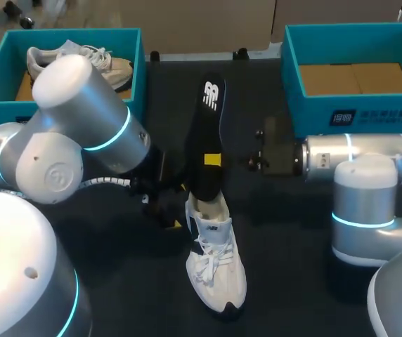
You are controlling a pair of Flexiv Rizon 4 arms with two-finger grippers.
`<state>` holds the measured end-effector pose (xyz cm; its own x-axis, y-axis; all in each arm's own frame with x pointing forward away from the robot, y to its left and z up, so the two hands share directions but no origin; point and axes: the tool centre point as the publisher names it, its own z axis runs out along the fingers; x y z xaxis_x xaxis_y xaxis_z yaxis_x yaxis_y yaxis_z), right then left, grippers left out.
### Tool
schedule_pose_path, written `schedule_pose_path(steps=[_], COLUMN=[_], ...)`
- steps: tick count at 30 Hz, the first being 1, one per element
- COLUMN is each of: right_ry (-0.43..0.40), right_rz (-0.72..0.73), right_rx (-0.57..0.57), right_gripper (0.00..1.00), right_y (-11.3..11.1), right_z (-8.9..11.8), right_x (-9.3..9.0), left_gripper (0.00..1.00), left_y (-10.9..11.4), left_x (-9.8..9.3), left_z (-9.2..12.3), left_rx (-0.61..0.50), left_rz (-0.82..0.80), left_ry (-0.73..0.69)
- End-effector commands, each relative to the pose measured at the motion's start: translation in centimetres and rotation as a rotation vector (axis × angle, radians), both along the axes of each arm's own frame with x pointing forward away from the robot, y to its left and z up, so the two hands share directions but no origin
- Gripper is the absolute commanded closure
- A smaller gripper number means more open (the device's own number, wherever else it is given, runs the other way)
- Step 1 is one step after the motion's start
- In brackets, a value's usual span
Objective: Take the shoe out of the shoebox, open the shoe tongue, remove and reinsert the insole, then place the shoe into the shoebox
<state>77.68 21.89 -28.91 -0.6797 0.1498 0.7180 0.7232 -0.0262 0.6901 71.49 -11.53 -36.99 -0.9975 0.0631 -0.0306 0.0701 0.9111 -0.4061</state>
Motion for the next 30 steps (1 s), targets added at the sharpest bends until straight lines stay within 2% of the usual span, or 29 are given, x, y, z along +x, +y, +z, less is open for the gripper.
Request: schedule_pose_path(steps=[1,12,17,30], right_ry=[-0.004,-0.002,-0.014,-0.014], right_rz=[0.0,0.005,-0.029,-0.029], right_rx=[-0.002,0.003,0.021,0.021], right_gripper=[1.0,1.0,1.0,1.0], right_y=[-0.2,-0.1,-0.1,-0.1], right_z=[-0.2,-1.1,-1.3,-1.3], right_x=[0.0,-0.1,-0.6,-0.6], left_gripper=[0.0,0.0,0.0,0.0], left_y=[-0.2,-0.2,-0.2,-0.2], left_x=[0.0,0.0,0.0,0.0], left_z=[-0.1,-0.1,-0.1,-0.1], left_rx=[0.003,0.003,0.003,0.003], left_rz=[0.007,0.007,0.007,0.007], left_ry=[0.002,0.002,0.002,0.002])
